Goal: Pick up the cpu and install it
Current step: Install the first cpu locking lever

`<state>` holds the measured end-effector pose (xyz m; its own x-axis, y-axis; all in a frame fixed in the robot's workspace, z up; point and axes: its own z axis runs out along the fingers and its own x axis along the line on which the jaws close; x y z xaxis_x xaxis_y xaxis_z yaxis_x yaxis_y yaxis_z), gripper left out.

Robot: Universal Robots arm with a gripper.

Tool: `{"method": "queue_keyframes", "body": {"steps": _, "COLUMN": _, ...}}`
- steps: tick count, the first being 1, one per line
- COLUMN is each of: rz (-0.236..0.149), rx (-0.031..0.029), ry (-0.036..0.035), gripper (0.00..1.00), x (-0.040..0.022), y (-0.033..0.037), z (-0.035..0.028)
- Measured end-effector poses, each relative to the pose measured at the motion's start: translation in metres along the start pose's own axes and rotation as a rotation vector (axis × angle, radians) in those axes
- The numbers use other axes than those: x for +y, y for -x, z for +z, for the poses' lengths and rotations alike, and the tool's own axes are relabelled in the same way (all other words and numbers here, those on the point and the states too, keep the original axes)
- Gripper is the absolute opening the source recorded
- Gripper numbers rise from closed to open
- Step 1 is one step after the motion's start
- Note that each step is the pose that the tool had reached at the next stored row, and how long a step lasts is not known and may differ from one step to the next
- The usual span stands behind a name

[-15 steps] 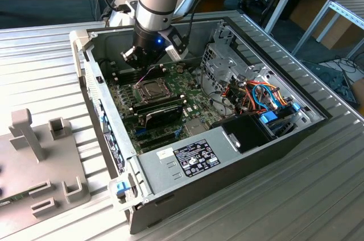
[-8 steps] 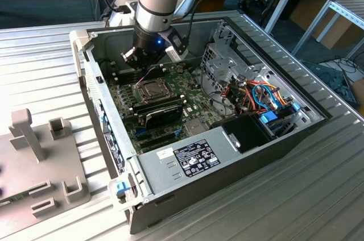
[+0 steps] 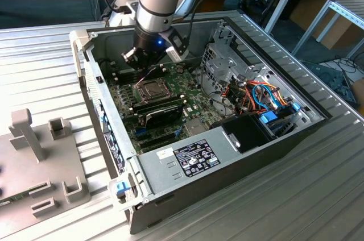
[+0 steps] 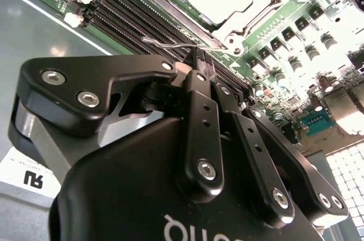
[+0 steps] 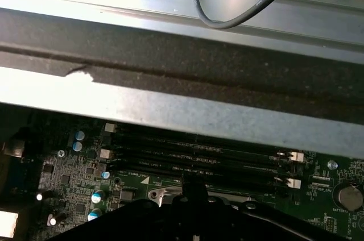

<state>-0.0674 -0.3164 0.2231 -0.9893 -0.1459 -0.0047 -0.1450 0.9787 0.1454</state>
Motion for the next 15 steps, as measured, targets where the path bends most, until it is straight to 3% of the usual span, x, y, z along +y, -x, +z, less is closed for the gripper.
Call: {"method": "queue_keyframes", "body": {"steps": 15, "rz": 0.000, "rx": 0.0002, "ry": 0.0003, "gripper": 0.11, "x": -0.0013, "y": 0.0055, "z": 0.0034}}
